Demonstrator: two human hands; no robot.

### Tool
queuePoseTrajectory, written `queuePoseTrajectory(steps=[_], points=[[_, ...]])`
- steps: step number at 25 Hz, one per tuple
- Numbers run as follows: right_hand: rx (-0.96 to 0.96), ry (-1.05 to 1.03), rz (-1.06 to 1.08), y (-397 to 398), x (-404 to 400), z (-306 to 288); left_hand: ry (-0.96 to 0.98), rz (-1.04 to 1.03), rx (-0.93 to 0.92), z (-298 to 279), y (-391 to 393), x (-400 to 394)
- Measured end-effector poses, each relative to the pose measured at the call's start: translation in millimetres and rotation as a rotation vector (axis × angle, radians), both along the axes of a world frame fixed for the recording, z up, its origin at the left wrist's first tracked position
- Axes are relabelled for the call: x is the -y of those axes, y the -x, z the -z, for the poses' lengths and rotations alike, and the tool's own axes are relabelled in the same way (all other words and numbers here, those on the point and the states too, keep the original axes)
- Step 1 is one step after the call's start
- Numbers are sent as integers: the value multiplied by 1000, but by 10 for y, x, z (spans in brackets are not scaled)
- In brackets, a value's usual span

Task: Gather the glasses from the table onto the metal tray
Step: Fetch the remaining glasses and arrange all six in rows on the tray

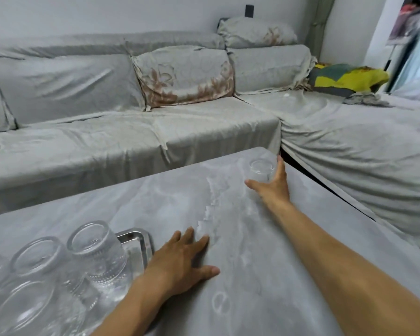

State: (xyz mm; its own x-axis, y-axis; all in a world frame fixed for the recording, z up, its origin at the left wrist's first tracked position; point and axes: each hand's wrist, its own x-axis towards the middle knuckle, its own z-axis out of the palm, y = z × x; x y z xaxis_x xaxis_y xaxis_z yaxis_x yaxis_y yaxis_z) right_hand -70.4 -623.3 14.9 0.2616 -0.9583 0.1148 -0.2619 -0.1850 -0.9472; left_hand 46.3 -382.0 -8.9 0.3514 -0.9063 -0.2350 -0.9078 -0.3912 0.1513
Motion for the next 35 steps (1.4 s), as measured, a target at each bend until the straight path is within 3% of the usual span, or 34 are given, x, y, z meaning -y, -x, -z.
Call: queuePoseTrajectory(steps=[5,7,10,13,18,20,23,26,28,31,35], points=[[-201,87,67,-13,75,124,26,0,19,49,-33,5],[-308,152,-14,79,-94,98,-7,-10,10,10,7,7],[-286,135,-147,265,-625,-31,44,-48,-27,-158,122,-40],[-198,52,-220,438,-1290,-32,250,-119,-102,-306,339,-392],[194,-319,-185,331,-2231,-291,703,-116,-176,-557,618,-1607],[237,-331,-165,185,-2626,-390,874,-236,-155,-711,510,-2107],[109,-175,-203,-49,-3133,-375,1024,-558,-119,-709,129,-2777],[-72,27,-339,-276,-3363,-317,921,-875,-76,-581,-254,-3186],[-145,107,-372,-396,-3445,-255,761,-979,-152,-451,-450,-3329],[-199,192,-396,-557,-3520,-122,598,-985,-345,-272,-598,-3394],[-258,251,-401,-705,-3492,10,575,-972,-417,-193,-624,-3366]])
